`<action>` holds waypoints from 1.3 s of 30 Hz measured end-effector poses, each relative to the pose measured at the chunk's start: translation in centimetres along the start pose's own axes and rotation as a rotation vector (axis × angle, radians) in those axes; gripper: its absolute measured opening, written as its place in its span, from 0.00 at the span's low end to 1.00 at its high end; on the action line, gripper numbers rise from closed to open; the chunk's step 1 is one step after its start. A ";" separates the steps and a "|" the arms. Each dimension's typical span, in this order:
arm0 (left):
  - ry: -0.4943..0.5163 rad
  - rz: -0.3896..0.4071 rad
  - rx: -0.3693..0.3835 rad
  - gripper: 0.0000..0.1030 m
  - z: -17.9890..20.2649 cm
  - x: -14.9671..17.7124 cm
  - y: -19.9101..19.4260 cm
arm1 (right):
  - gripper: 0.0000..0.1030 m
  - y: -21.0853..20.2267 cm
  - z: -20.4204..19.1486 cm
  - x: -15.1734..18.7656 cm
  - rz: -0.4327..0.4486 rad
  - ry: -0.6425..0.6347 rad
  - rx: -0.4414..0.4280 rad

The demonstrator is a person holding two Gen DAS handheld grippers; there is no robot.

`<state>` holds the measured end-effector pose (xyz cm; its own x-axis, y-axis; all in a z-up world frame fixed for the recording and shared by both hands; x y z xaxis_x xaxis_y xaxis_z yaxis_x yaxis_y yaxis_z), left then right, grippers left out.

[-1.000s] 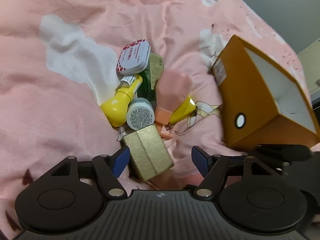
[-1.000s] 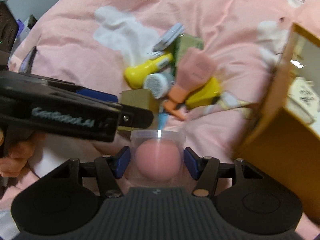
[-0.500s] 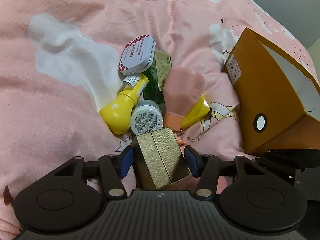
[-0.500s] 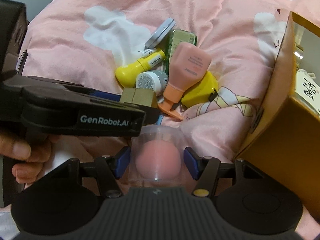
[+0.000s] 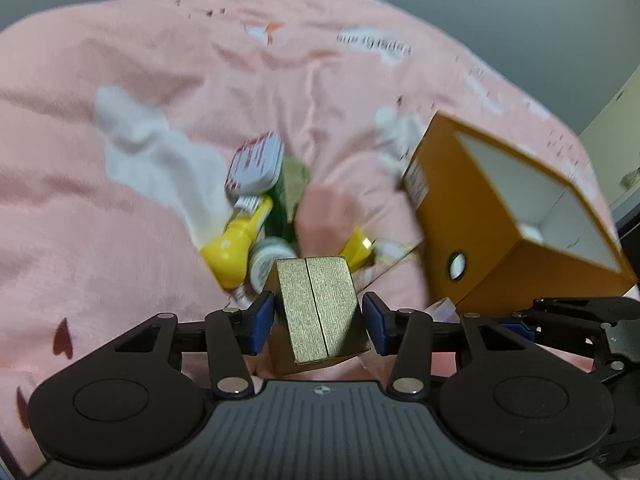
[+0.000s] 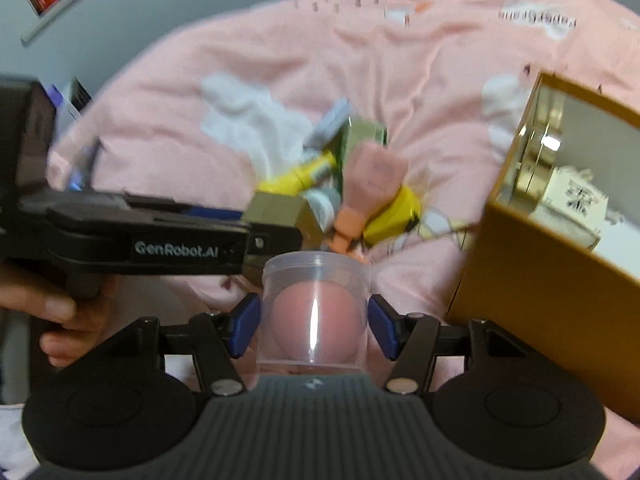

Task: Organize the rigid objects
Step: 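Carry the gold box and sponge cup into the orange box with both grippers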

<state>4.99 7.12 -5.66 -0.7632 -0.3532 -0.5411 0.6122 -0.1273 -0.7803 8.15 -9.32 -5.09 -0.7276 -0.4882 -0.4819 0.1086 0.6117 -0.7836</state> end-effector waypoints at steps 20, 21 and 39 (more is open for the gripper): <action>0.122 0.260 0.176 0.52 7.7 -7.2 -3.9 | 0.57 -11.6 2.6 -2.4 0.400 -0.013 0.162; 0.131 0.266 0.191 0.52 8.4 -7.6 -3.7 | 0.57 -11.9 3.3 -2.6 0.406 -0.005 0.189; 0.189 -0.126 0.490 0.52 17.5 -13.4 8.6 | 0.57 -12.8 19.0 -3.7 0.191 0.276 0.360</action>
Point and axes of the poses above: each gripper's, at about its wrist camera, not at the fingertips, and y roughly the way its jaws point, z to its right, x to its underside, the point moved 3 cm from there along y, roughly the way its jaws point, and after that the axes turned 4 degrees about y, right-handed, at the moved point
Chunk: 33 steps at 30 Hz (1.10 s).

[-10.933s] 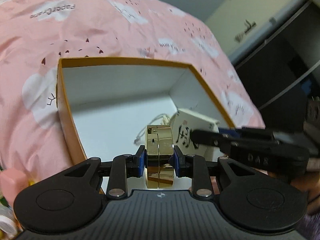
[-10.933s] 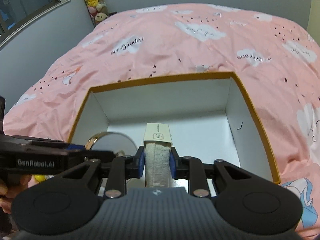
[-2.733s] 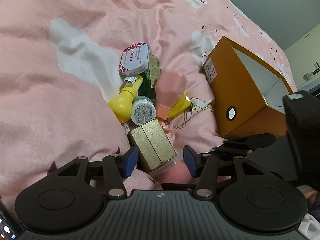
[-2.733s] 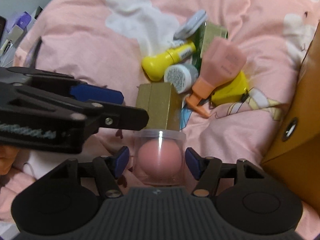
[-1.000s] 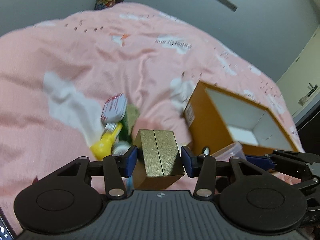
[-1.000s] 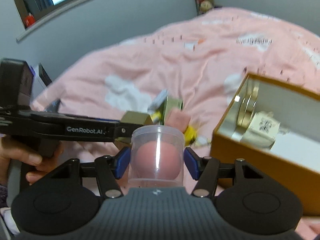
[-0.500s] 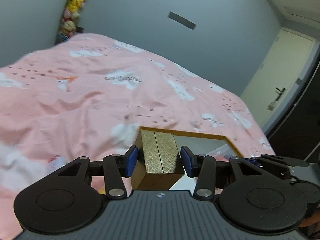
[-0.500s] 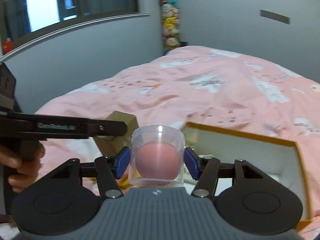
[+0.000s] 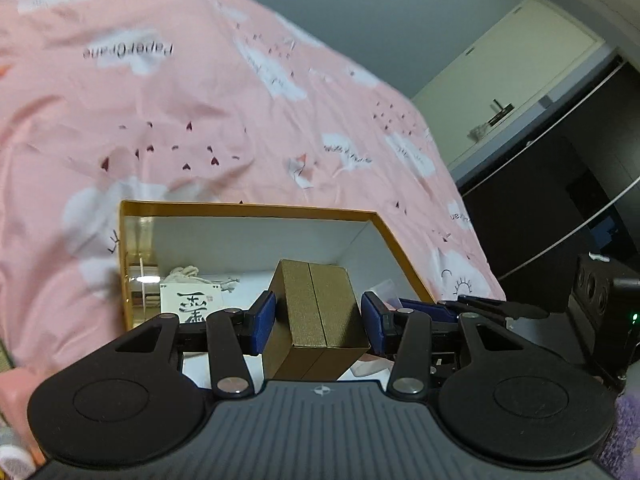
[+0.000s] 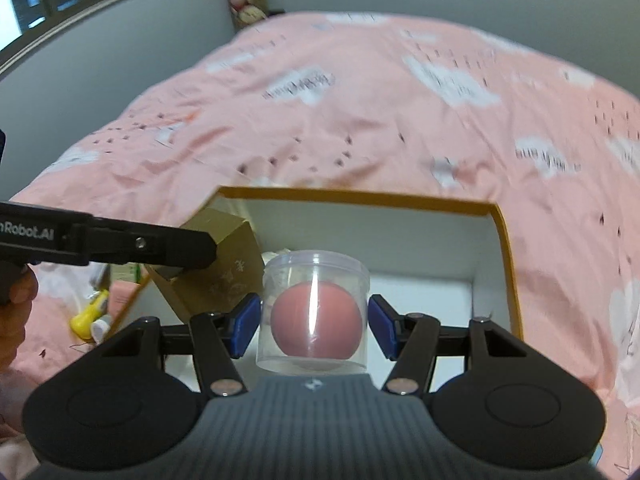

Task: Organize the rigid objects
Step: 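Carry the gold box and sponge cup into the orange box with both grippers, then lower the gold box and sponge cup into the box and open both grippers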

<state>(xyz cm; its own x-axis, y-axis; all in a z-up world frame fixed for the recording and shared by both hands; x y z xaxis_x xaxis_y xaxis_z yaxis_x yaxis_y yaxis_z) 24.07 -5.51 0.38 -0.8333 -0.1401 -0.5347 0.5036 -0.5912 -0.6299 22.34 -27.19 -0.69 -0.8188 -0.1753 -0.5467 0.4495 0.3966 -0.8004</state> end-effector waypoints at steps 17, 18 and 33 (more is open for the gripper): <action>-0.101 -0.196 -0.145 0.51 -2.8 -2.5 10.2 | 0.57 8.1 4.6 -2.7 -0.210 0.089 0.050; -0.099 -0.199 -0.160 0.51 -2.9 -2.6 10.4 | 0.57 8.5 4.8 -2.7 -0.218 0.094 0.048; -0.189 -0.236 -0.247 0.51 -4.3 -0.7 11.9 | 0.57 12.8 4.9 -2.8 -0.275 0.079 0.073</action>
Point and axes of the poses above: each gripper's, at about its wrist camera, not at the fingertips, and y roughly the way its jaws point, z to its right, x to its underside, the point moved 3 cm from there along y, roughly the way its jaws point, and after that the axes turned 4 degrees about y, right-handed, at the moved point
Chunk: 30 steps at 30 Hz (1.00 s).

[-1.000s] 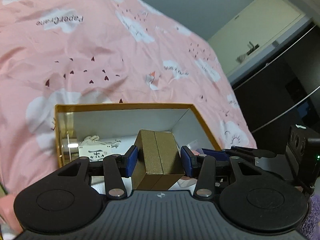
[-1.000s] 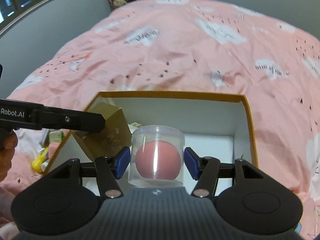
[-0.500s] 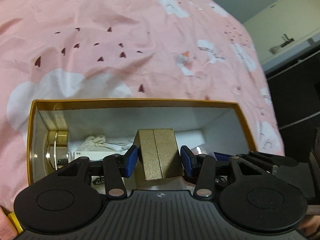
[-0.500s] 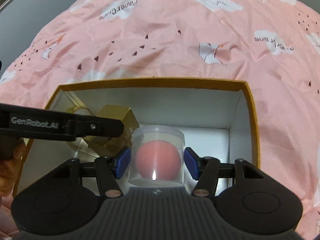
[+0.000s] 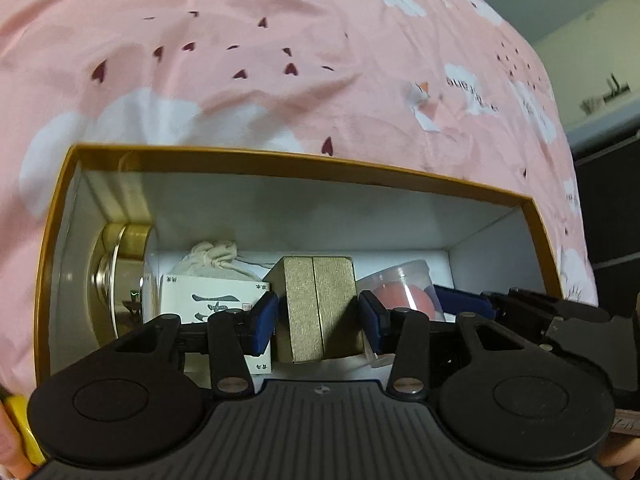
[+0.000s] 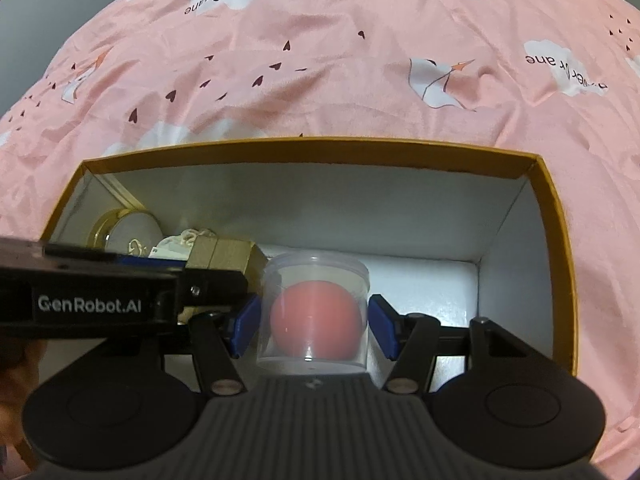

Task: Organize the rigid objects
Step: 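Lower the gold box and sponge cup into the box and open both grippers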

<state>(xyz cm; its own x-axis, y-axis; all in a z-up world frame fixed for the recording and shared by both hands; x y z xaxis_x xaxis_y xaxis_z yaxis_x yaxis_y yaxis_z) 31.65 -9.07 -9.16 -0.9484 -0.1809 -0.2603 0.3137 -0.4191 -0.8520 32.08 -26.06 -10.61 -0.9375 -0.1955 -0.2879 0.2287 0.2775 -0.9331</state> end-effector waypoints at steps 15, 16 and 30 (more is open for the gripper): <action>0.078 0.210 -0.080 0.71 0.7 1.6 -4.8 | 0.58 0.1 -1.2 -0.1 0.012 -0.049 0.068; 0.076 0.212 -0.078 0.71 0.7 1.7 -4.9 | 0.58 0.2 -1.3 -0.1 0.004 -0.051 0.072; 0.082 0.221 -0.077 0.71 0.7 2.2 -5.3 | 0.69 -0.8 -1.6 0.3 0.018 -0.096 0.097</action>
Point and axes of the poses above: each gripper's, at about its wrist camera, not at the fingertips, and y roughly the way its jaws point, z to its right, x to its underside, the point moved 3 cm from there along y, roughly the way its jaws point, and after that the axes turned 4 degrees about y, right-handed, at the moved point
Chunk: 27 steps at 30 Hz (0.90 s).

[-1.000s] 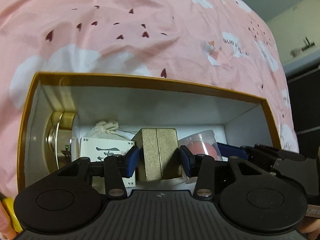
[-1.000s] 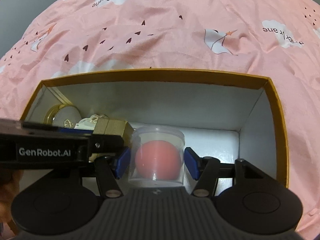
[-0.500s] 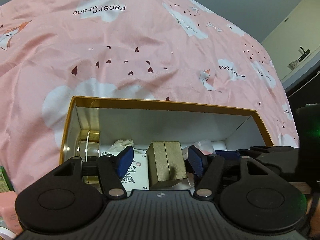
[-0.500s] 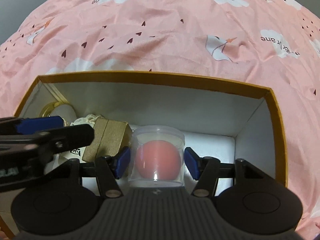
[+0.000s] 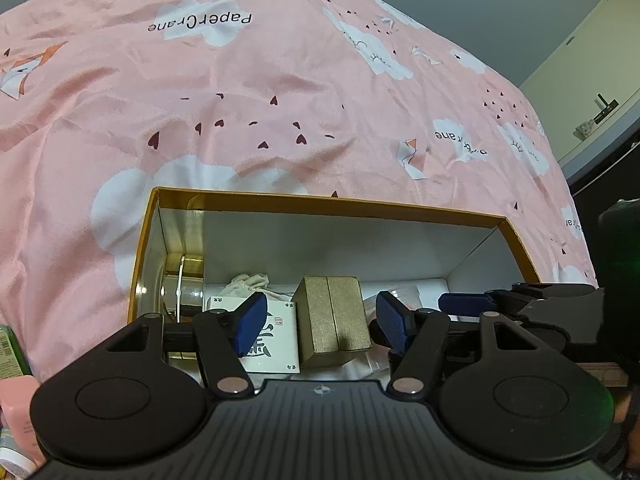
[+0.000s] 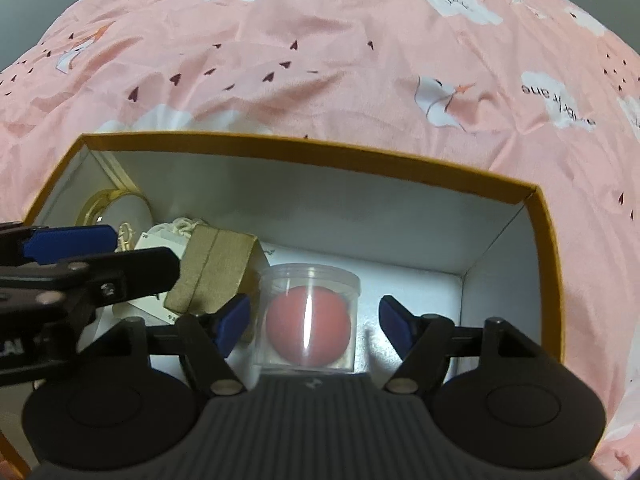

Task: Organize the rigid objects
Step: 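Lower the gold box and sponge cup into the box and open both grippers, then move both grippers back from the orange box to the cosmetics pile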

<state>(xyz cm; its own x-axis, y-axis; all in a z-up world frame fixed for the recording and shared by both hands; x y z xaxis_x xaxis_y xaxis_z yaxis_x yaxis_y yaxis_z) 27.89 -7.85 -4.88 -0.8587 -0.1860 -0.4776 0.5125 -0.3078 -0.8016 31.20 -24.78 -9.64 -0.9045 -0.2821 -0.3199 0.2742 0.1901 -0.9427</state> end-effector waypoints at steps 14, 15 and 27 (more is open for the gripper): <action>0.084 0.134 0.002 0.71 1.4 0.4 -4.7 | 0.72 -6.4 -1.9 1.9 0.152 -0.065 0.035; 0.098 0.164 0.001 0.71 1.5 0.6 -5.4 | 0.73 -7.1 -2.1 2.2 0.176 -0.069 0.040; 0.260 0.463 -0.058 0.71 2.3 3.6 -13.1 | 0.74 -13.1 -5.2 7.4 0.466 -0.015 0.020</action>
<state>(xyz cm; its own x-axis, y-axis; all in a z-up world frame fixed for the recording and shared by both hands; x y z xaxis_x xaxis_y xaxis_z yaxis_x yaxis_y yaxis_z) 18.11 -6.62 4.77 -0.5186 -0.0504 -0.8535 0.8433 -0.1951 -0.5008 19.19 -24.50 0.85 -0.6787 -0.1850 -0.7108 0.6562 0.2820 -0.6999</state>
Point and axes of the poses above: each gripper's, at about its wrist camera, not at the fingertips, and y roughly the way its jaws point, z to its right, x to its underside, the point moved 3 cm from there along y, roughly the way its jaws point, and after that the axes turned 4 degrees about y, right-handed, at the moved point
